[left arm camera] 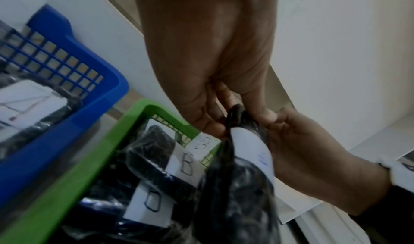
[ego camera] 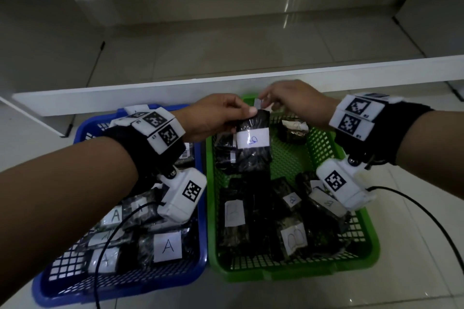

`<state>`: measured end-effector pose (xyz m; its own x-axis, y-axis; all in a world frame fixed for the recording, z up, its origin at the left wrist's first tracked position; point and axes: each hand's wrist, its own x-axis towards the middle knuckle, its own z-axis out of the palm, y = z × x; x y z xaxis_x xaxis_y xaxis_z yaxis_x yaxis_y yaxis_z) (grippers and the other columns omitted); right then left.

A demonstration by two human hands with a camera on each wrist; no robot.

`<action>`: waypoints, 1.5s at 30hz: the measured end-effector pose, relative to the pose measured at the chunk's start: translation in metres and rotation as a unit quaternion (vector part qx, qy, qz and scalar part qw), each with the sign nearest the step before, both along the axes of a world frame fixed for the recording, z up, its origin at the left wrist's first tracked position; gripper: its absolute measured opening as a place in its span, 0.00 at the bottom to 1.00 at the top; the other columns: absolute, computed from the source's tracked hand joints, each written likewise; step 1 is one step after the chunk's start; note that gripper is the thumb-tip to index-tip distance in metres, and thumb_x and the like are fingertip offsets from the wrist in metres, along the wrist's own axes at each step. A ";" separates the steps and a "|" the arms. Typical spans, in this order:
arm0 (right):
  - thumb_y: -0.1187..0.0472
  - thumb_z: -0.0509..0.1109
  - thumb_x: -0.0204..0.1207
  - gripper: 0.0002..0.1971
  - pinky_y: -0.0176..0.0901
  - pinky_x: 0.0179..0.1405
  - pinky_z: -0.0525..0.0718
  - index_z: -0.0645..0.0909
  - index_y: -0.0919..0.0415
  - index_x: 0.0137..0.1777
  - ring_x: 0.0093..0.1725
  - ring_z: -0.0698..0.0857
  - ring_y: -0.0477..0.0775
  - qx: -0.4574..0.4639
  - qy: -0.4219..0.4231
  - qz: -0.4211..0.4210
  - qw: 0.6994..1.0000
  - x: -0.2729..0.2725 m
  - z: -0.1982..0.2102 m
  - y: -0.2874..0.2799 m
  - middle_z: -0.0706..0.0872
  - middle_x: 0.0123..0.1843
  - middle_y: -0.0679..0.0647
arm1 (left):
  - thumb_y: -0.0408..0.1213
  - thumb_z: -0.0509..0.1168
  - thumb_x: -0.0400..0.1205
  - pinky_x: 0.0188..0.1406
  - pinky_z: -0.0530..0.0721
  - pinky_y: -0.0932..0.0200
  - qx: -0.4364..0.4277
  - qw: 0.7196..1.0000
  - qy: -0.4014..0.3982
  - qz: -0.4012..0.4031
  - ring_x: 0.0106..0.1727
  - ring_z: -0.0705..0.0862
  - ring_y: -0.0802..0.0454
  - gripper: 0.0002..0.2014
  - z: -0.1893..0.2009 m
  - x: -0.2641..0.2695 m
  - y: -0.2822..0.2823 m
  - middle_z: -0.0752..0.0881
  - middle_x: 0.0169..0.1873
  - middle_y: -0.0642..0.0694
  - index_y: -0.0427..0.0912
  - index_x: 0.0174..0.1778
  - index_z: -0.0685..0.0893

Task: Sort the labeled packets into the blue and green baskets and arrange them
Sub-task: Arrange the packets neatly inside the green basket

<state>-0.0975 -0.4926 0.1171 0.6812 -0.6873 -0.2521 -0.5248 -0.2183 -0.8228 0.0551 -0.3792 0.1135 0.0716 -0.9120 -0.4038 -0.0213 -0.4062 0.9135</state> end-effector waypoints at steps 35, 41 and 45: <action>0.61 0.69 0.74 0.11 0.47 0.36 0.80 0.75 0.55 0.55 0.43 0.84 0.56 0.064 -0.085 -0.196 0.975 0.007 -0.028 0.004 0.84 0.47 0.55 | 0.74 0.59 0.67 0.66 0.58 0.50 -0.070 0.853 -0.513 -0.069 0.62 0.65 0.55 0.41 -0.051 0.026 0.027 0.67 0.58 0.51 0.45 0.64 0.67; 0.58 0.61 0.75 0.11 0.40 0.29 0.76 0.76 0.59 0.55 0.34 0.79 0.51 -0.018 -0.135 -0.338 0.931 0.001 -0.021 -0.010 0.80 0.37 0.49 | 0.28 0.58 0.80 0.65 0.68 0.45 -0.100 0.752 -0.621 -0.198 0.71 0.68 0.43 0.32 -0.044 0.032 0.003 0.68 0.74 0.45 0.62 0.77 0.66; 0.60 0.65 0.74 0.09 0.45 0.38 0.82 0.75 0.57 0.54 0.37 0.81 0.51 -0.007 -0.098 -0.311 0.945 -0.015 -0.030 -0.013 0.81 0.40 0.51 | 0.27 0.58 0.81 0.71 0.64 0.45 -0.083 0.647 -0.688 -0.319 0.76 0.60 0.40 0.36 -0.044 0.025 -0.010 0.56 0.79 0.43 0.69 0.77 0.60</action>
<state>-0.1128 -0.5059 0.0868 0.1768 -0.9725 -0.1516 -0.3932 0.0714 -0.9167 0.0802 -0.3895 0.0698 -0.1522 -0.9560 -0.2507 -0.9753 0.1864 -0.1186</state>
